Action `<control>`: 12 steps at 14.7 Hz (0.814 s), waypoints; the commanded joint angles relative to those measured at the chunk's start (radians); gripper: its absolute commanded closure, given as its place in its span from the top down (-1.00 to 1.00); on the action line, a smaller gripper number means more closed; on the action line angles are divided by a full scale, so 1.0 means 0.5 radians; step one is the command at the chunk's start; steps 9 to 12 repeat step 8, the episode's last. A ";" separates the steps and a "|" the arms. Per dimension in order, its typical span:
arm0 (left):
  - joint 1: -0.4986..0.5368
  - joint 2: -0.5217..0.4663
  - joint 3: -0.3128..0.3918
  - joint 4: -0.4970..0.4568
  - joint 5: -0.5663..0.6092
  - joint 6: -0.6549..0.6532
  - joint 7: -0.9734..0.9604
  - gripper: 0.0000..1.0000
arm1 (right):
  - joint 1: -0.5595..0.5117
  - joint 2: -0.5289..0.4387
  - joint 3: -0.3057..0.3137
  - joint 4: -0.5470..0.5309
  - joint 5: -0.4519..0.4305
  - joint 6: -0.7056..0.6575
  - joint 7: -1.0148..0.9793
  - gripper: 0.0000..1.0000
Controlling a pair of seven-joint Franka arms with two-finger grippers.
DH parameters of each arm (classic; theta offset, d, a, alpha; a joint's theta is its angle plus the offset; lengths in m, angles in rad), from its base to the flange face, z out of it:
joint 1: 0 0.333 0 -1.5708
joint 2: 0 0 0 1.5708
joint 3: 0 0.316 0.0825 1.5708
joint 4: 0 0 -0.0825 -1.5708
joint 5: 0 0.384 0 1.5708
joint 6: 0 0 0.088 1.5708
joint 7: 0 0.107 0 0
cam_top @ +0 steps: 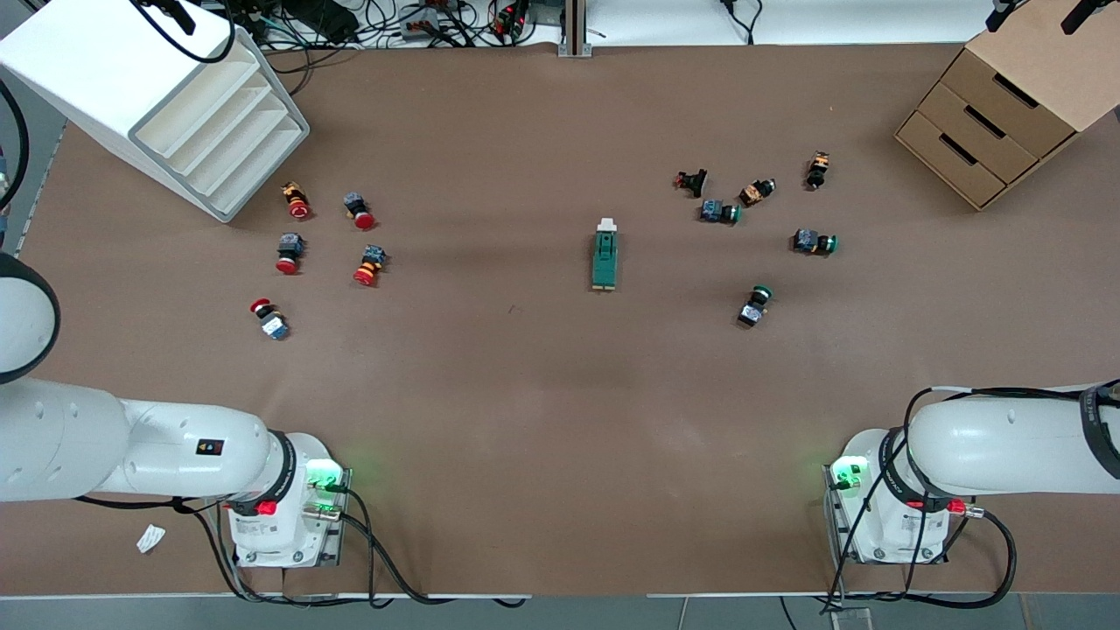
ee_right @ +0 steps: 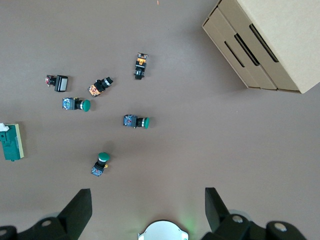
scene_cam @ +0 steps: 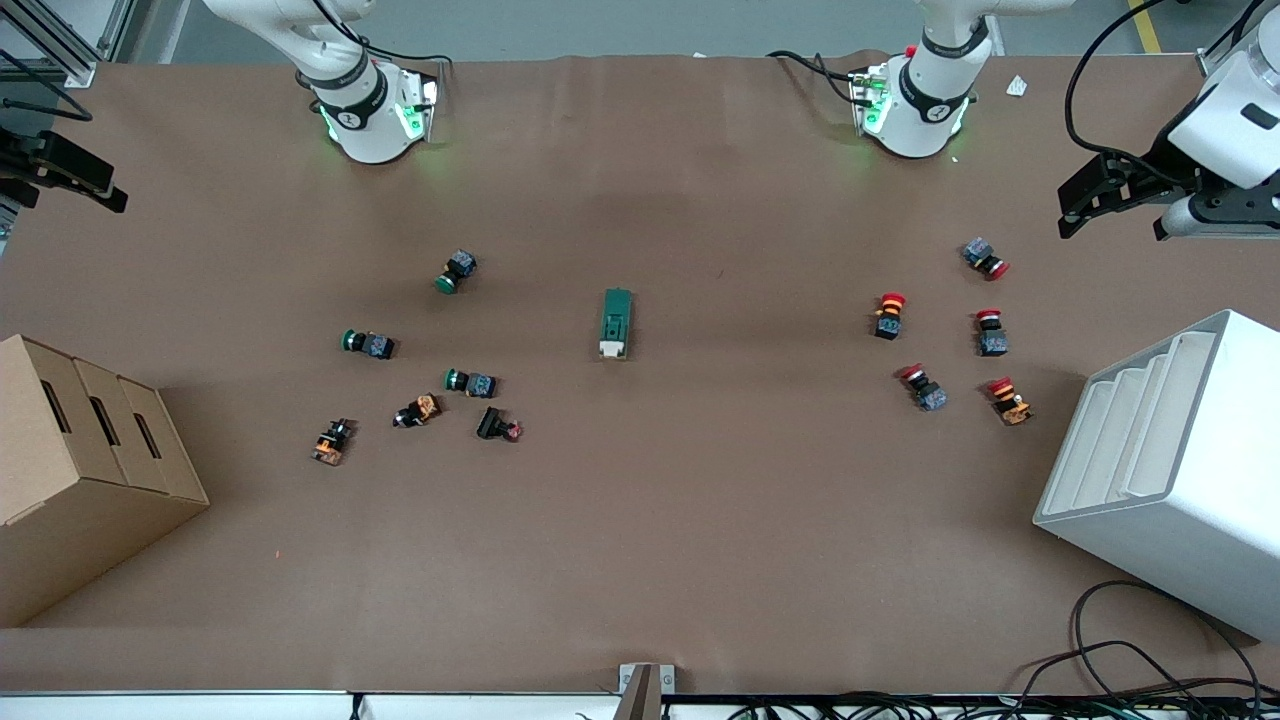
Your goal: Close load switch with both arms
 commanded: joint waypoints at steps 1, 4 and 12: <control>0.001 0.032 0.003 0.038 -0.035 0.000 0.034 1.00 | 0.021 -0.066 0.000 -0.065 -0.019 0.015 -0.003 1.00; 0.001 0.038 0.003 0.041 -0.065 -0.027 0.034 1.00 | 0.024 -0.078 0.000 -0.068 0.020 0.015 -0.009 1.00; 0.004 0.035 0.003 0.038 -0.078 -0.058 0.037 1.00 | 0.014 -0.078 -0.015 -0.065 0.020 0.015 -0.157 1.00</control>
